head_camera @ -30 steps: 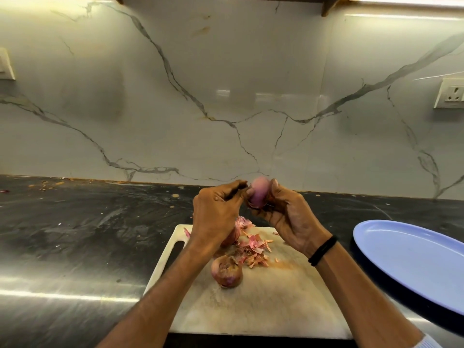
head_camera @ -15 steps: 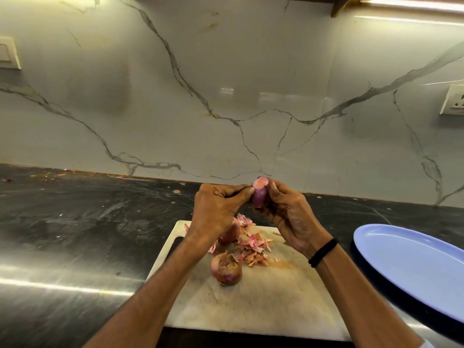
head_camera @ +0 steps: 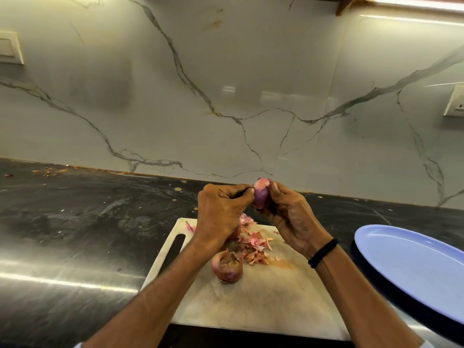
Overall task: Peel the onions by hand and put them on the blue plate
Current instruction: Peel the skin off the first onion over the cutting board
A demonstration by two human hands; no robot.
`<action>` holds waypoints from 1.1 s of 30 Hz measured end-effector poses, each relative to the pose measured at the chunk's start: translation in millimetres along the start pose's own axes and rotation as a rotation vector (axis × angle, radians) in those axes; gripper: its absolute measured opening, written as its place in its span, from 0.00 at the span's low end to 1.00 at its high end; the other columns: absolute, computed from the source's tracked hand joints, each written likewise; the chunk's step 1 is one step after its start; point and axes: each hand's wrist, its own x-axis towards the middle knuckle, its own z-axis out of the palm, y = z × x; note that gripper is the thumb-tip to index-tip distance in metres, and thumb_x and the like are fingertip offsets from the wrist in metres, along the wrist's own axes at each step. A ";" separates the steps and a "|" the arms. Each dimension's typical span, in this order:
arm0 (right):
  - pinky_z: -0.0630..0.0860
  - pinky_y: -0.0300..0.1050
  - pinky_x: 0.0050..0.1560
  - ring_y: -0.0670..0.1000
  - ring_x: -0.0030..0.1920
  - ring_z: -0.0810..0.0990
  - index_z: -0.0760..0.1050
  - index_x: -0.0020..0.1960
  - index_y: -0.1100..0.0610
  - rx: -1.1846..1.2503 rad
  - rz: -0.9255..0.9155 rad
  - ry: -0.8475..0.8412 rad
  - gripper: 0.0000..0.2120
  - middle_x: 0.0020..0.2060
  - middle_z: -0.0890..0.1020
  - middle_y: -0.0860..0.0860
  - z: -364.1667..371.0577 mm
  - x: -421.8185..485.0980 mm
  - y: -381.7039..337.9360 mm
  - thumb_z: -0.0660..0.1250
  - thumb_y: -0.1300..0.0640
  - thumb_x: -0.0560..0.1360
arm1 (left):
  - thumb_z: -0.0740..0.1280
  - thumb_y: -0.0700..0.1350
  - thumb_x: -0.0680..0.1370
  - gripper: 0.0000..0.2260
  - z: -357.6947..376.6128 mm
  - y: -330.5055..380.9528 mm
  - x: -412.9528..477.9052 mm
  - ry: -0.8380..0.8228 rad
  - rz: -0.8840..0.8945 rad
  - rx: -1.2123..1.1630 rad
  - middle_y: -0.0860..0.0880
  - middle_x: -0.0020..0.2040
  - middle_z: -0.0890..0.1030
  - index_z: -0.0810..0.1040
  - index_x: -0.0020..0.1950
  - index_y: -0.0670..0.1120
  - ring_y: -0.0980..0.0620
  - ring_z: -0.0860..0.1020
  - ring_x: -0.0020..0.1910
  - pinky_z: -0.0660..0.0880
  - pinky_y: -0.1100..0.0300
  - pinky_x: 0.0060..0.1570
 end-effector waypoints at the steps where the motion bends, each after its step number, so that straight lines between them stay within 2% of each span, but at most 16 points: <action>1: 0.82 0.50 0.54 0.57 0.55 0.83 0.76 0.64 0.64 0.024 0.012 -0.003 0.23 0.60 0.81 0.63 0.7 -0.8 0.1 0.66 0.52 0.74 | 0.76 0.40 0.73 0.11 0.2 0.6 -0.6 0.012 0.004 0.008 0.65 0.37 0.81 0.82 0.53 0.51 0.66 0.82 0.39 0.77 0.73 0.42; 3: 0.83 0.49 0.53 0.57 0.54 0.83 0.76 0.64 0.65 0.056 0.029 -0.016 0.22 0.58 0.82 0.63 2.6 -2.7 -0.2 0.65 0.53 0.75 | 0.76 0.40 0.73 0.12 0.4 0.2 -0.2 0.037 0.004 0.023 0.67 0.37 0.79 0.81 0.53 0.52 0.69 0.81 0.38 0.76 0.75 0.42; 9: 0.83 0.50 0.54 0.57 0.53 0.84 0.77 0.60 0.65 0.143 0.043 -0.042 0.18 0.55 0.84 0.62 8.0 -7.7 -4.3 0.64 0.54 0.75 | 0.76 0.40 0.73 0.12 0.3 -0.4 4.2 0.067 -0.033 0.015 0.63 0.41 0.81 0.83 0.55 0.48 0.71 0.80 0.39 0.76 0.75 0.45; 13: 0.84 0.49 0.49 0.59 0.53 0.84 0.79 0.57 0.64 0.193 0.065 -0.035 0.16 0.52 0.84 0.63 9.9 -8.6 -7.2 0.65 0.55 0.75 | 0.77 0.41 0.73 0.09 -3.4 -5.6 8.4 0.128 -0.107 -0.019 0.55 0.43 0.86 0.86 0.52 0.46 0.62 0.84 0.42 0.82 0.62 0.49; 15: 0.84 0.48 0.47 0.60 0.53 0.83 0.80 0.55 0.63 0.191 0.073 -0.014 0.15 0.50 0.85 0.62 9.0 -9.0 -7.9 0.65 0.55 0.74 | 0.76 0.41 0.73 0.09 -4.9 -7.6 10.5 0.161 -0.139 -0.018 0.52 0.45 0.87 0.86 0.53 0.44 0.60 0.85 0.43 0.82 0.60 0.50; 19: 0.83 0.48 0.50 0.59 0.52 0.83 0.78 0.59 0.63 0.157 0.072 -0.014 0.15 0.51 0.85 0.61 4.2 -8.1 -6.2 0.64 0.57 0.77 | 0.75 0.41 0.75 0.10 -5.2 -8.2 10.6 0.132 -0.152 0.009 0.51 0.49 0.86 0.85 0.55 0.45 0.63 0.83 0.44 0.80 0.67 0.48; 21: 0.83 0.48 0.52 0.56 0.51 0.84 0.77 0.62 0.63 0.104 0.054 -0.028 0.16 0.52 0.84 0.59 2.4 -6.1 -4.6 0.65 0.58 0.77 | 0.74 0.41 0.76 0.11 -4.4 -7.7 9.7 0.086 -0.156 -0.012 0.53 0.52 0.86 0.84 0.58 0.47 0.65 0.82 0.45 0.79 0.69 0.49; 23: 0.82 0.49 0.55 0.56 0.53 0.83 0.77 0.64 0.63 0.024 0.028 -0.037 0.20 0.55 0.83 0.59 2.4 -3.4 -3.3 0.68 0.57 0.74 | 0.74 0.43 0.76 0.12 -3.9 -6.4 9.3 0.043 -0.147 -0.039 0.54 0.54 0.85 0.83 0.60 0.47 0.65 0.82 0.50 0.79 0.67 0.54; 26: 0.82 0.47 0.53 0.56 0.55 0.84 0.77 0.63 0.62 -0.040 -0.011 -0.033 0.25 0.56 0.84 0.59 2.5 -1.3 -2.2 0.73 0.55 0.68 | 0.74 0.46 0.76 0.14 -4.0 -4.4 9.9 -0.037 -0.142 -0.095 0.53 0.57 0.84 0.82 0.62 0.48 0.62 0.81 0.56 0.78 0.62 0.60; 30: 0.82 0.45 0.54 0.55 0.55 0.84 0.76 0.64 0.64 -0.031 -0.078 -0.032 0.24 0.54 0.84 0.58 -0.2 0.1 -2.5 0.71 0.59 0.69 | 0.74 0.45 0.75 0.15 -5.7 -4.1 11.0 -0.118 -0.156 -0.142 0.54 0.57 0.84 0.82 0.62 0.51 0.60 0.82 0.56 0.80 0.55 0.60; 33: 0.81 0.46 0.57 0.56 0.57 0.83 0.75 0.66 0.64 -0.031 -0.118 -0.029 0.33 0.57 0.83 0.60 -1.2 1.9 -3.9 0.76 0.56 0.63 | 0.74 0.46 0.75 0.16 -5.3 -3.6 10.5 -0.124 -0.151 -0.131 0.53 0.56 0.84 0.81 0.63 0.50 0.60 0.83 0.54 0.80 0.55 0.59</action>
